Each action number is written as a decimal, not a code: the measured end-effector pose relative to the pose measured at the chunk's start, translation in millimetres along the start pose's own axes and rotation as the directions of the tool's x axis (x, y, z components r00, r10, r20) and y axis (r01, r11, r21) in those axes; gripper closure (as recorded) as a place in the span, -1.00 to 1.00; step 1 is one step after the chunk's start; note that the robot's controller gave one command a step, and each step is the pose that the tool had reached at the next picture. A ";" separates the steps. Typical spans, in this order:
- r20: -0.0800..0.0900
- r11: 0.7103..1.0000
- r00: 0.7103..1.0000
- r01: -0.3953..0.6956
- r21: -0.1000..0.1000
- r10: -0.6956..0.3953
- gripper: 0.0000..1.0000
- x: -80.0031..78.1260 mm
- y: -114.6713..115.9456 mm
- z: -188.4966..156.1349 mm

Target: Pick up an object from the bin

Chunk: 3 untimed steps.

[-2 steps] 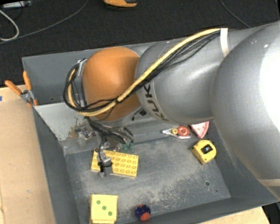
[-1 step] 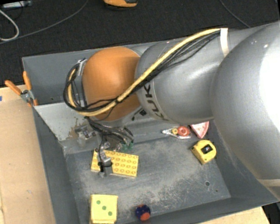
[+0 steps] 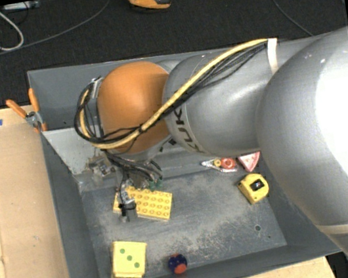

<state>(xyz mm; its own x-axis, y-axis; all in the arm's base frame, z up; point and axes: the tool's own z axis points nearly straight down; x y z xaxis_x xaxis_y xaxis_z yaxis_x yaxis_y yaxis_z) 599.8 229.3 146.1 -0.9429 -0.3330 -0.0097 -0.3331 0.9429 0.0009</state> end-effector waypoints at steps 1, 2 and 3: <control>-0.002 1.000 1.000 0.004 -0.001 -0.004 -1.00 -1.4 1.7 22.4; 0.003 0.999 0.999 -0.043 -0.002 0.043 -1.00 8.7 4.5 63.8; 0.002 1.000 1.000 -0.027 -0.002 0.027 -1.00 -0.8 3.9 67.9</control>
Offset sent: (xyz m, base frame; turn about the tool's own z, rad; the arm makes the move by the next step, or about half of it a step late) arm -0.0109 0.0015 -0.0658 0.0444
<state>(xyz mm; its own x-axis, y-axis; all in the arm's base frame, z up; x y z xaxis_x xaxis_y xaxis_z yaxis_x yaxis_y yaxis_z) 599.8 233.5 78.2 -0.9514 -0.3077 -0.0117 -0.3078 0.9515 0.0028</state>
